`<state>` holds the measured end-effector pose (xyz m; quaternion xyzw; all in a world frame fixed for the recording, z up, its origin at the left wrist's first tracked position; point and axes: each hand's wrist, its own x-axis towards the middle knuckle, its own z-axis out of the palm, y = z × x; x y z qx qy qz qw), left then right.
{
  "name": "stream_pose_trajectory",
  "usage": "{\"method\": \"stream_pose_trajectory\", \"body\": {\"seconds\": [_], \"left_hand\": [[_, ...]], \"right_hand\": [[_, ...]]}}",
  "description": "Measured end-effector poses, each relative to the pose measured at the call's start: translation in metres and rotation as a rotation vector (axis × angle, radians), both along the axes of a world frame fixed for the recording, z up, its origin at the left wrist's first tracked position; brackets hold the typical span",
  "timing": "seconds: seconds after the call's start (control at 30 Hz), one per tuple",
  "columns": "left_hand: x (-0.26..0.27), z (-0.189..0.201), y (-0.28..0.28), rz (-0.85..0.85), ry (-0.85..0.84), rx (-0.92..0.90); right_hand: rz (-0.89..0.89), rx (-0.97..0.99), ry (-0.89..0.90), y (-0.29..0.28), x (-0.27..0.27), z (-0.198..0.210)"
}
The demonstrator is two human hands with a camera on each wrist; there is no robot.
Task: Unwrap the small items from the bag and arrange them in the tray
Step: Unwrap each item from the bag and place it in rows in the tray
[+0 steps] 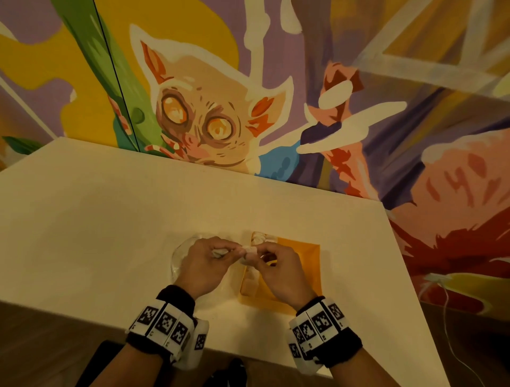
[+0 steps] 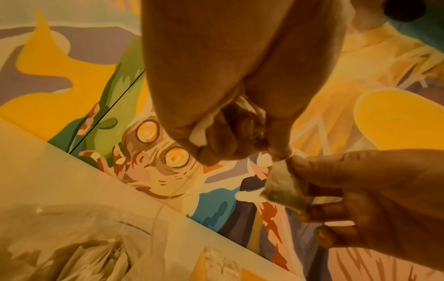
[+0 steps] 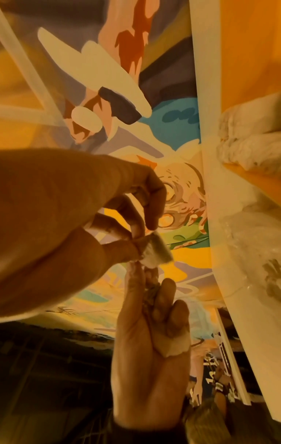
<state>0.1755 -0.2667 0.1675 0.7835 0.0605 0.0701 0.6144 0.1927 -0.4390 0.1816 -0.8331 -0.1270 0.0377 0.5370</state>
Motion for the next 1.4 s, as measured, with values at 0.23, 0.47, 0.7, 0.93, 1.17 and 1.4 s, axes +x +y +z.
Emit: {"method": "stream_pose_trajectory", "body": {"seconds": [0.23, 0.47, 0.7, 0.93, 1.17, 1.4], "left_hand": [[0.003, -0.007, -0.005, 0.039, -0.031, -0.022], [0.007, -0.022, -0.012, 0.038, 0.128, 0.066], [0.006, -0.067, -0.016, -0.031, 0.412, 0.247], [0.019, -0.090, -0.028, -0.078, 0.530, 0.440], [0.027, -0.109, -0.027, -0.127, 0.561, 0.546], [0.030, -0.118, -0.025, -0.133, 0.562, 0.535]], "right_hand": [[0.068, -0.120, 0.021, -0.009, 0.009, -0.013], [0.054, -0.229, 0.160, -0.025, 0.032, -0.027], [-0.091, -0.373, 0.339, -0.050, 0.080, -0.066], [-0.130, -0.504, 0.508, -0.045, 0.116, -0.094], [-0.143, -0.621, 0.625, -0.028, 0.127, -0.112], [-0.231, -0.687, 0.621, -0.022, 0.134, -0.123]]}}
